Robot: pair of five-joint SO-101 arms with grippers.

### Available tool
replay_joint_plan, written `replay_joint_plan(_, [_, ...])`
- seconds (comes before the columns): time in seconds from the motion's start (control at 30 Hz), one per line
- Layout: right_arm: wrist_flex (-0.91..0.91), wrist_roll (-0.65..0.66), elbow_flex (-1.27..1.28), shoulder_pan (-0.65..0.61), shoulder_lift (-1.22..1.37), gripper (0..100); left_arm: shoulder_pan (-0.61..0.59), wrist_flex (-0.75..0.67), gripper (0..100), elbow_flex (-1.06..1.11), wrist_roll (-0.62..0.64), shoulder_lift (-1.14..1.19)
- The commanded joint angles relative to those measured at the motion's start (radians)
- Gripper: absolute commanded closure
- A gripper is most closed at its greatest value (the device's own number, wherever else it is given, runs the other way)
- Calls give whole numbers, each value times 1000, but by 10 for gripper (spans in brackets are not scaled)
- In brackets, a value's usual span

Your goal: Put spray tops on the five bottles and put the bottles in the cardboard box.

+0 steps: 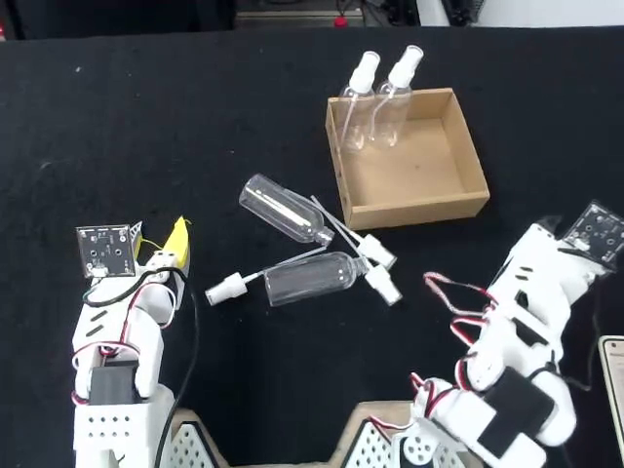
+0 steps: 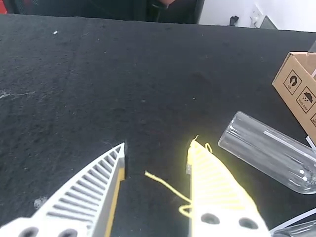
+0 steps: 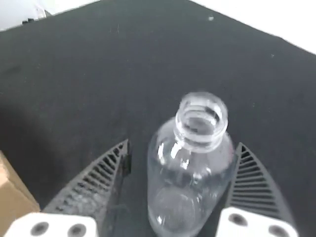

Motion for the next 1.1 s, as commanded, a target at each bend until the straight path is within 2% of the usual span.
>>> replay_joint_plan(0.0, [-5, 0, -62, -2, 8, 715, 10, 3, 798, 21, -9, 3])
replay_joint_plan(0.17, [-12, 0, -62, -2, 8, 714, 12, 3, 798, 21, -9, 3])
replay_joint_plan(0.4, [-172, 0, 1, -2, 8, 716, 12, 3, 798, 21, -9, 3])
replay_joint_plan(0.5, [-209, 61, 39, -8, 10, 716, 12, 3, 798, 21, -9, 3])
replay_joint_plan(1.07, [-203, 81, 81, -3, 18, 716, 12, 3, 798, 21, -9, 3])
